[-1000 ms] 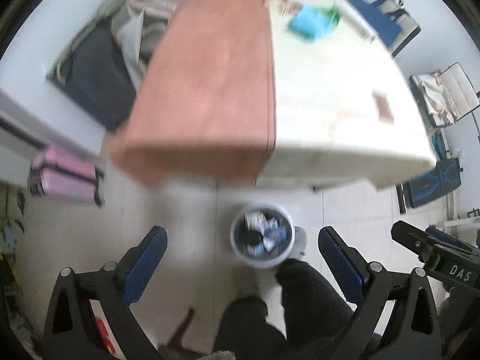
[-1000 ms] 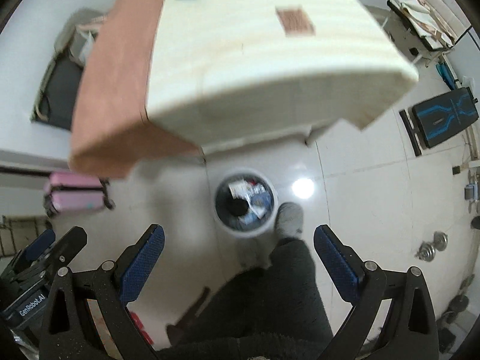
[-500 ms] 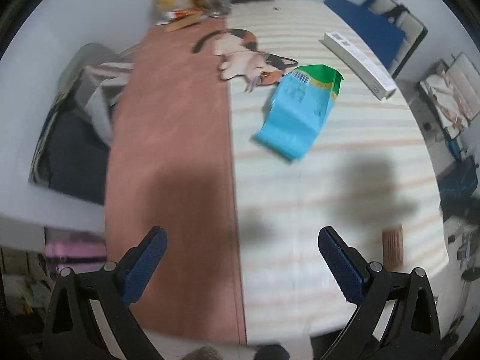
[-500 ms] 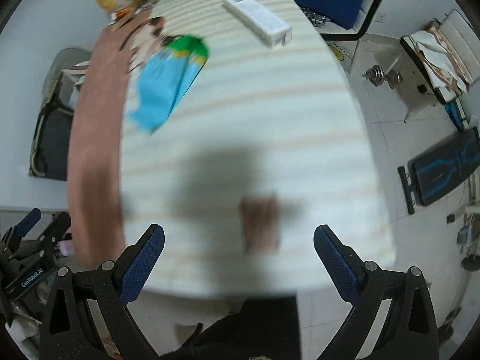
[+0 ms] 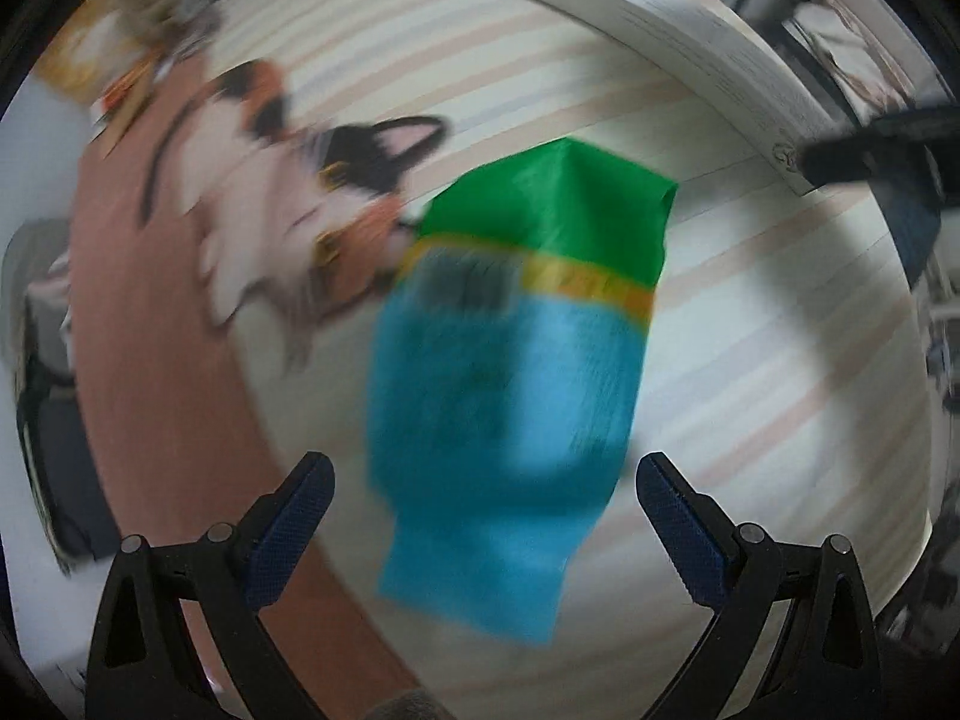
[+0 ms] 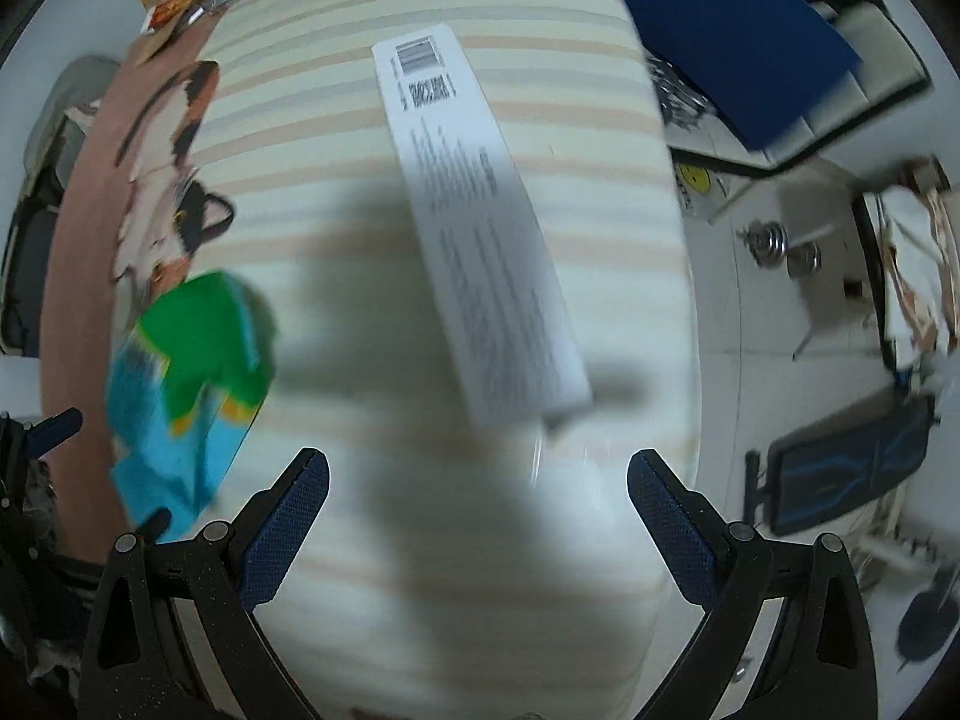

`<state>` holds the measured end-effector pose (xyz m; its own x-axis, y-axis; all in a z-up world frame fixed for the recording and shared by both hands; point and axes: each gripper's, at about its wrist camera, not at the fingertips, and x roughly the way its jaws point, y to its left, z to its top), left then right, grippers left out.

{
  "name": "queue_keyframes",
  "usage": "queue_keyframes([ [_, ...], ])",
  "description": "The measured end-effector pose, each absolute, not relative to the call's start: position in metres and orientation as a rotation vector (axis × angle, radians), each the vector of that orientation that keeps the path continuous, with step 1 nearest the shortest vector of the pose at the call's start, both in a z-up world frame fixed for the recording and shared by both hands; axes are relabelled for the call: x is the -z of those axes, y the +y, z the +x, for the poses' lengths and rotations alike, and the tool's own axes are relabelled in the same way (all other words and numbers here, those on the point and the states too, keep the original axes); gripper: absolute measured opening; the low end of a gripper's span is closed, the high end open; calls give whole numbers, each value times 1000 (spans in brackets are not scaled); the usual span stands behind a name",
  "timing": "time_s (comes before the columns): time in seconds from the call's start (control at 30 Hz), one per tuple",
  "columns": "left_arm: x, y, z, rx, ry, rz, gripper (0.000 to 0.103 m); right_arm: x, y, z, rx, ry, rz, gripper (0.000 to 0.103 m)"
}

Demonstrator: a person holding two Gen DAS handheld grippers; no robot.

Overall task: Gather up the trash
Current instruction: 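Grasp the green-and-blue snack bag with the left tool while the right tool grasps the white toothpaste box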

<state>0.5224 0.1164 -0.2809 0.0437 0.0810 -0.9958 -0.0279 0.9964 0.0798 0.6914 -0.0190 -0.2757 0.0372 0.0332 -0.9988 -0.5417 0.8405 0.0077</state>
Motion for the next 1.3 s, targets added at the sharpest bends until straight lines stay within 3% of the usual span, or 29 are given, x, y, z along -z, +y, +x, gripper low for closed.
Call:
queue_keyframes([
  [0.13, 303, 112, 546, -77, 1558, 50, 102, 293, 0, 723, -495, 1470, -452, 101],
  [0.3, 304, 131, 553, -124, 1516, -127, 92, 310, 22, 747, -533, 1444, -465, 100],
  [0.4, 297, 140, 550, -152, 1484, -206, 83, 316, 31, 754, -522, 1428, -465, 80],
  [0.47, 293, 145, 547, -189, 1470, -243, 77, 317, 33, 755, -478, 1414, -485, 73],
  [0.53, 288, 149, 541, -220, 1451, -282, 76, 315, 28, 753, -462, 1388, -475, 52],
  [0.9, 247, 156, 482, -302, 1340, -428, 73, 292, 2, 723, -521, 1386, -320, 51],
  [1.3, 173, 156, 395, -360, 1169, -569, 73, 231, -23, 610, -600, 1356, -172, 51],
])
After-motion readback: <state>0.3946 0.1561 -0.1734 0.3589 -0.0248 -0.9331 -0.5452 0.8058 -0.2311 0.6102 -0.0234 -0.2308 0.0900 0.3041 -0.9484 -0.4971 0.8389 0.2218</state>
